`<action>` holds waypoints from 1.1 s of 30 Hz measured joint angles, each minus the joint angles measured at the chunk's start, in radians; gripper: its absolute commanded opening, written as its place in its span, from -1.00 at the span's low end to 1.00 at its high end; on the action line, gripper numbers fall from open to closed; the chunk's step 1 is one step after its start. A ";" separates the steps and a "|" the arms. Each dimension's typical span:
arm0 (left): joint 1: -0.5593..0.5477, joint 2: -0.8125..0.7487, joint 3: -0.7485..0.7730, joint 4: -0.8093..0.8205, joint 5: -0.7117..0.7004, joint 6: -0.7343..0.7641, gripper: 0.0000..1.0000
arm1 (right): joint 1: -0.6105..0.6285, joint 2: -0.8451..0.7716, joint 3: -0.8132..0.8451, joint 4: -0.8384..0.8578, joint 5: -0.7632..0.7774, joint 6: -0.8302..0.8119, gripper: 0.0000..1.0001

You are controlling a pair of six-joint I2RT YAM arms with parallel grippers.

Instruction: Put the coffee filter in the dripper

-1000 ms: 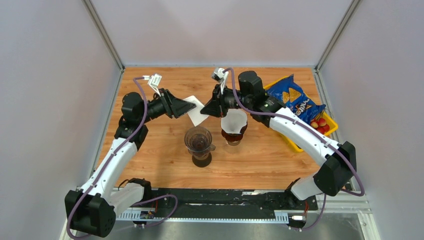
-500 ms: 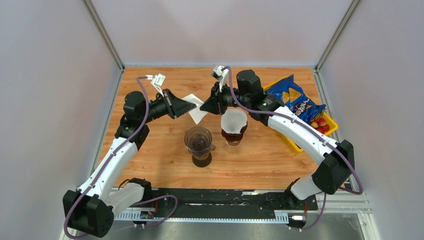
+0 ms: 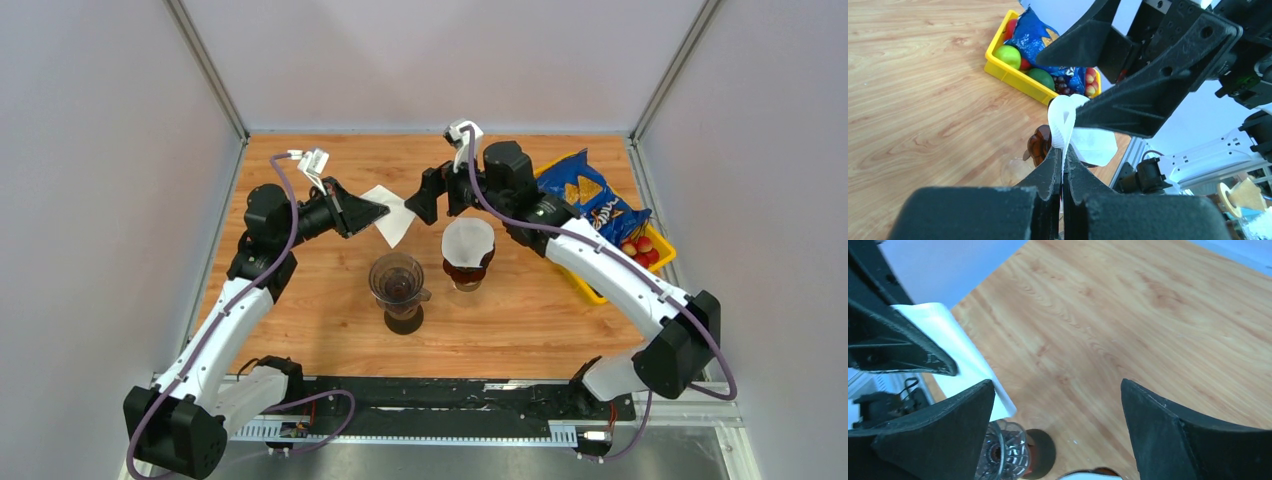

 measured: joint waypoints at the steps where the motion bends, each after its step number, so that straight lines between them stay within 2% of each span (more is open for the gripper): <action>1: 0.000 0.000 0.000 0.000 0.000 0.007 -0.99 | -0.002 -0.011 -0.007 0.000 0.031 0.005 0.99; 8: 0.000 0.000 0.000 0.001 0.021 0.054 -0.92 | -0.016 -0.110 -0.087 0.006 0.236 0.024 0.99; 11: 0.000 0.000 0.000 0.010 0.050 0.079 -0.91 | -0.026 -0.143 -0.134 0.006 0.240 0.028 0.99; 14: 0.000 -0.001 -0.003 0.037 0.108 0.120 -0.94 | -0.042 -0.163 -0.172 0.011 0.133 0.034 0.95; 19: 0.000 -0.022 -0.042 0.128 0.254 0.253 -0.99 | -0.060 -0.200 -0.223 0.042 -0.147 0.091 0.85; 25: 0.000 -0.021 -0.042 0.183 0.383 0.395 -0.99 | -0.061 -0.236 -0.293 0.212 -0.444 0.223 0.75; 28: 0.000 -0.011 -0.032 0.230 0.454 0.420 -0.99 | -0.062 -0.227 -0.302 0.290 -0.529 0.292 0.67; 33: -0.002 -0.011 -0.031 0.268 0.490 0.440 -0.99 | -0.061 -0.180 -0.301 0.381 -0.615 0.393 0.55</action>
